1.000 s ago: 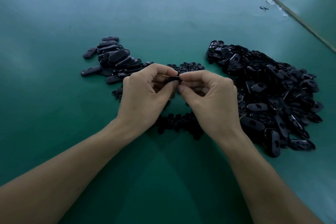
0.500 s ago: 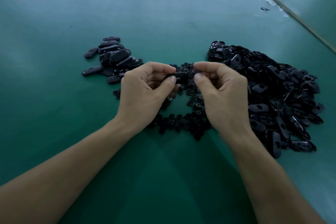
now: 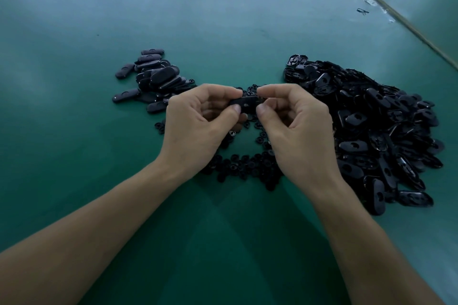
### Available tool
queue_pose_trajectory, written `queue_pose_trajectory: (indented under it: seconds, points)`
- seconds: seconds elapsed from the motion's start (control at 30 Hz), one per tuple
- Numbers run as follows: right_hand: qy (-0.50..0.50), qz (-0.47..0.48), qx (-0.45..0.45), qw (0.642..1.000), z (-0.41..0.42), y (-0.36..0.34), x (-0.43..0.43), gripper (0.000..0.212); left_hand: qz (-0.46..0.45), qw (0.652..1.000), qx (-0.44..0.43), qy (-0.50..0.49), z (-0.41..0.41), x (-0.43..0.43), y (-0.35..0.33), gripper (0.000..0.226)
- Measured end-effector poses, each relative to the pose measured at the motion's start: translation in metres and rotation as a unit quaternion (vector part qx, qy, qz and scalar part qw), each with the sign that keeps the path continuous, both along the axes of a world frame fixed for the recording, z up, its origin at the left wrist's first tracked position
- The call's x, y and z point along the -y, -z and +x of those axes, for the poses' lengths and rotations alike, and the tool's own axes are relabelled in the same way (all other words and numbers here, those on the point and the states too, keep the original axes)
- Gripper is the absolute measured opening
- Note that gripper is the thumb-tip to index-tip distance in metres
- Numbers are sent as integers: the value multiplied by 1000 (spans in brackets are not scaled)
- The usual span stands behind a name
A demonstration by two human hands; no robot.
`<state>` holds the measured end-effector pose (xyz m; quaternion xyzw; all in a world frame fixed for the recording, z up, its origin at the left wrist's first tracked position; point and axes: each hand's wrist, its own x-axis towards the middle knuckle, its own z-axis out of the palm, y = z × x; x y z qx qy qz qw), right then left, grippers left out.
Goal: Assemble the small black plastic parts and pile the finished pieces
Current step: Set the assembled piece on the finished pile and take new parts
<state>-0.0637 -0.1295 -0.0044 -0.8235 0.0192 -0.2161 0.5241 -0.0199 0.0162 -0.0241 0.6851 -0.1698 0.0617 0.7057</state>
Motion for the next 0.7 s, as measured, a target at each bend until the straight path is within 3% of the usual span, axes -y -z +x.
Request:
queue_pose_trajectory:
  seconds: [0.7]
  points:
    - [1,-44,-9,999,-2,-1,-3,27,114,990,89,-2,-2,2,3,28]
